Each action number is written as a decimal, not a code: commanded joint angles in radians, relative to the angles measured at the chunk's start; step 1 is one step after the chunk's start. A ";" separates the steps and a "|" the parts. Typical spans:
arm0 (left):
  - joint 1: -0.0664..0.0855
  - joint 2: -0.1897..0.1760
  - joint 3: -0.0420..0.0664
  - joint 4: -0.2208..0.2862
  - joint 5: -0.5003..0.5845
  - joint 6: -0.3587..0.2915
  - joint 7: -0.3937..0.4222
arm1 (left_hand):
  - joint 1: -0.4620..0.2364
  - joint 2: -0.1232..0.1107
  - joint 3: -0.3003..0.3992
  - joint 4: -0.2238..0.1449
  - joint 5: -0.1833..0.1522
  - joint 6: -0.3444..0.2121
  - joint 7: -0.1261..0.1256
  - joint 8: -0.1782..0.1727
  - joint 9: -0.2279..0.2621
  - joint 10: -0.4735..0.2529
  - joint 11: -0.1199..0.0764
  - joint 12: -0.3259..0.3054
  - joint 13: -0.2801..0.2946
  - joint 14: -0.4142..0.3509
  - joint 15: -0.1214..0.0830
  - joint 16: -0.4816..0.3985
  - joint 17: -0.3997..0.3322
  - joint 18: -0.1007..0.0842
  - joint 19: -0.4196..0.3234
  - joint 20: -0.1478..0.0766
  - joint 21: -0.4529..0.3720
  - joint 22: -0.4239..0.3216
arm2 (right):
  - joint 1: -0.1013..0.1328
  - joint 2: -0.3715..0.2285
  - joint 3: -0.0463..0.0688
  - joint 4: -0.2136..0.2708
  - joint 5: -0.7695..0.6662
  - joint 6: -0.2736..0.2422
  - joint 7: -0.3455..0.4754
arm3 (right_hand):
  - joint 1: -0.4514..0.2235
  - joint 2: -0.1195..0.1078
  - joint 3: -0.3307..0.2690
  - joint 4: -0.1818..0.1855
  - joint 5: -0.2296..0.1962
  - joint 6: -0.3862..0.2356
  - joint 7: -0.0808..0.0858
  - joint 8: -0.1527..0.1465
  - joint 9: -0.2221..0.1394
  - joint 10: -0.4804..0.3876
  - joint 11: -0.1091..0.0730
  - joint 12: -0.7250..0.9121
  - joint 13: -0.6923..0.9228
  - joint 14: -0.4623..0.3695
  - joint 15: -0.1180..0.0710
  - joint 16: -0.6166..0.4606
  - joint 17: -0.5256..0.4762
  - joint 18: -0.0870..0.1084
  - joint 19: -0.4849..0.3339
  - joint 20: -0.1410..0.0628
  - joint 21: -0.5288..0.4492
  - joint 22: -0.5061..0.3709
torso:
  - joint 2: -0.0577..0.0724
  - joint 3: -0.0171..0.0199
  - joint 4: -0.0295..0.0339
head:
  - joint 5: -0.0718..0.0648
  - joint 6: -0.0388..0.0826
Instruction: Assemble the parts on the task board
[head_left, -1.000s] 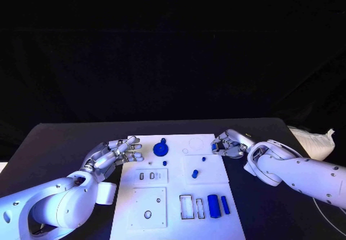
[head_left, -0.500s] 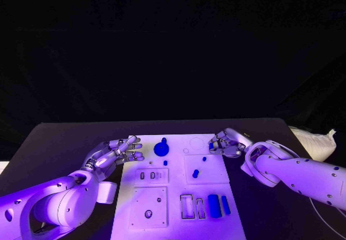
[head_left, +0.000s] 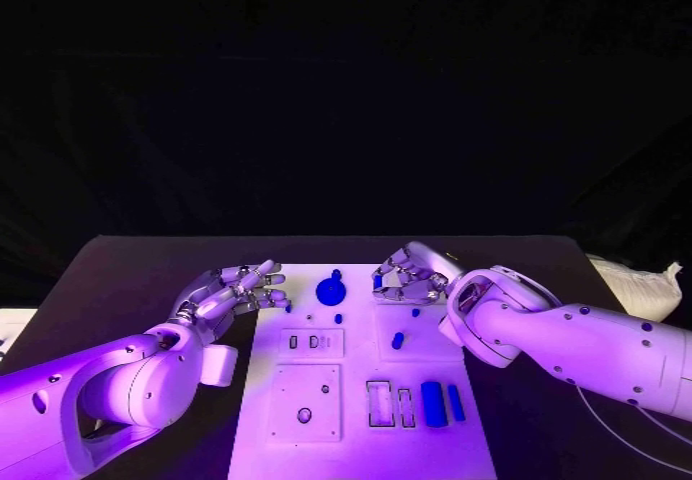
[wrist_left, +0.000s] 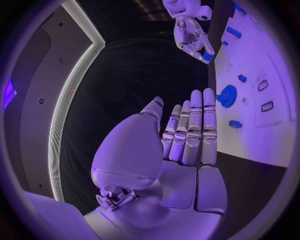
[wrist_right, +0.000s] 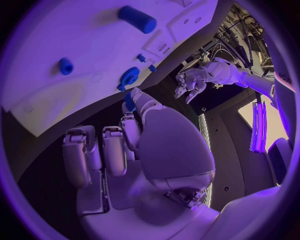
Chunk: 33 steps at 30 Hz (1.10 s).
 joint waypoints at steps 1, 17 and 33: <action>0.000 0.006 0.000 -0.007 0.005 0.025 0.012 | 0.010 0.001 0.000 -0.008 -0.002 0.002 0.006 -0.005 0.000 -0.001 0.000 -0.002 -0.001 -0.002 0.002 -0.006 0.002 0.002 -0.001 0.004 0.007 0.001 | -0.004 0.045 -0.003 0.011 -0.124 0.054 -0.130 | 0.026 0.036 0.004 0.001 -0.004 0.006 -0.014 -0.002 0.030 0.022 -0.025 -0.006 0.033 0.072 -0.005 -0.003 0.119 -0.005 0.077 -0.004 -0.002 0.229 | -0.011 -0.0068 0.0049 | 0.019 -0.012; 0.000 0.020 0.000 -0.041 0.006 0.025 0.013 | 0.011 0.001 0.001 -0.009 -0.002 0.002 0.006 -0.006 0.000 -0.001 0.000 -0.002 -0.001 -0.002 0.002 -0.006 0.003 0.002 -0.001 0.004 0.007 0.001 | -0.065 0.189 -0.036 0.008 -0.330 0.138 -0.245 | 0.015 0.035 0.004 0.000 0.000 0.000 -0.012 -0.007 0.032 0.021 -0.024 -0.006 0.033 0.071 -0.004 -0.006 0.115 -0.004 0.074 -0.003 -0.004 0.225 | -0.022 -0.0169 0.0078 | 0.074 -0.052; 0.000 0.021 0.000 -0.041 0.006 0.026 0.011 | 0.012 0.002 0.002 -0.010 -0.002 0.002 0.006 -0.006 0.000 -0.001 0.000 -0.002 -0.001 -0.002 0.002 -0.007 0.004 0.002 -0.001 0.004 0.007 0.001 | -0.081 0.225 -0.047 -0.003 -0.395 0.150 -0.283 | 0.007 0.030 0.002 -0.001 0.004 0.001 -0.012 -0.008 0.035 0.023 -0.023 -0.003 0.036 0.072 -0.003 -0.005 0.117 -0.005 0.075 -0.002 -0.003 0.227 | -0.021 -0.0156 0.0095 | 0.078 -0.065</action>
